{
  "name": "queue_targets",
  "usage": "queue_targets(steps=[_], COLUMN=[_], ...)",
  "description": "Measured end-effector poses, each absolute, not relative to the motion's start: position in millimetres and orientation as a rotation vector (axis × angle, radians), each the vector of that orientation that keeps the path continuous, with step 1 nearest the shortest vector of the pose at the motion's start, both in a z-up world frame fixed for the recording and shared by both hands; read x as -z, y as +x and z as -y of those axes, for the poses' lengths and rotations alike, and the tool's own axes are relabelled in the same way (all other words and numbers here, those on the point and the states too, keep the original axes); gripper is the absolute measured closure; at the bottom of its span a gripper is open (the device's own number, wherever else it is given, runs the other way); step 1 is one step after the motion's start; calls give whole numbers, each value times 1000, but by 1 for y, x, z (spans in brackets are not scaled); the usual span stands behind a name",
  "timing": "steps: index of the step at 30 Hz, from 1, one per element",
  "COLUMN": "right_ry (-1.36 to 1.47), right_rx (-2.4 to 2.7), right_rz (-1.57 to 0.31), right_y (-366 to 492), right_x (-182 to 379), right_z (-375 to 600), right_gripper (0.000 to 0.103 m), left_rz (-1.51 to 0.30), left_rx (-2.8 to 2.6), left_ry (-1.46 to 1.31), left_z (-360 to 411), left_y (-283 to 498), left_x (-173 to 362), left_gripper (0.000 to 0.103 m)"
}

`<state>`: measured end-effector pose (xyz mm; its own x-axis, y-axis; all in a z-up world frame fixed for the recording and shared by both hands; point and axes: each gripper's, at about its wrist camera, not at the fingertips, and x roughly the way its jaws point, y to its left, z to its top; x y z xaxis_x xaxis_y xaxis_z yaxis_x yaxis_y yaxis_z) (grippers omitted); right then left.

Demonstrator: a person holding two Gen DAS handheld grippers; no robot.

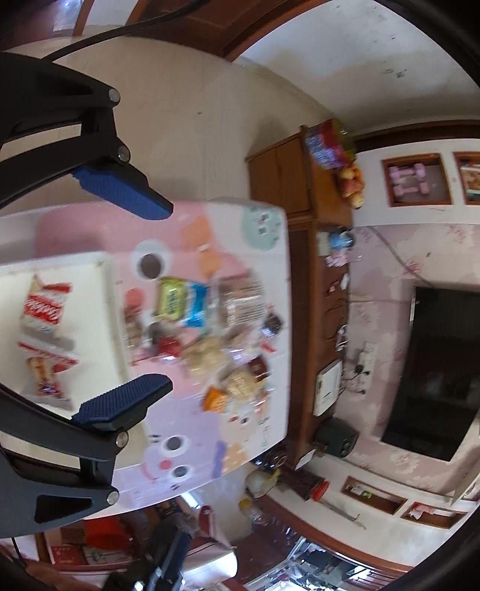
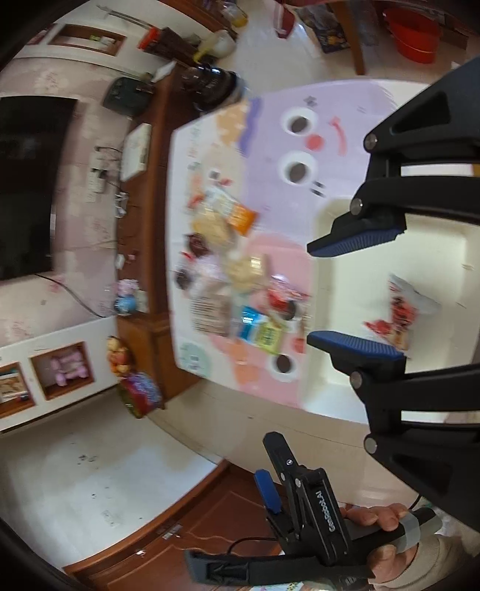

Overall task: Organize snacks
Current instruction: 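Grasp the blue-wrapped snack with the left tool while the right tool grasps the orange OATS bar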

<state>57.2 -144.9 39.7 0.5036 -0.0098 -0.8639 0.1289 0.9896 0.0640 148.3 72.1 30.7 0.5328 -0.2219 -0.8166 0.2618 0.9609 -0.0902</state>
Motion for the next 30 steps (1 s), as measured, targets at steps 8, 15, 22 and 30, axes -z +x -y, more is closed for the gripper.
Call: queue_targets(steps=[8,15,22,30], right_ry=[136,173,271,380], right_rx=[133,190,253,279], right_rz=[-982,-1076,-1247,-1397], right_y=[119,192,239,258], right_x=[-85,-36,78,176], right_z=[191,244,290,309], right_gripper=[47,45,45,45], left_rz=[-946,-1097,-1272,-1386], left_rx=[260,250,219,231], left_ry=[60,122,203,248], left_z=[-57,-31,-8,14], left_y=[211,276,312,325], left_x=[-54,15,127,203], left_gripper=[17,13,13,13])
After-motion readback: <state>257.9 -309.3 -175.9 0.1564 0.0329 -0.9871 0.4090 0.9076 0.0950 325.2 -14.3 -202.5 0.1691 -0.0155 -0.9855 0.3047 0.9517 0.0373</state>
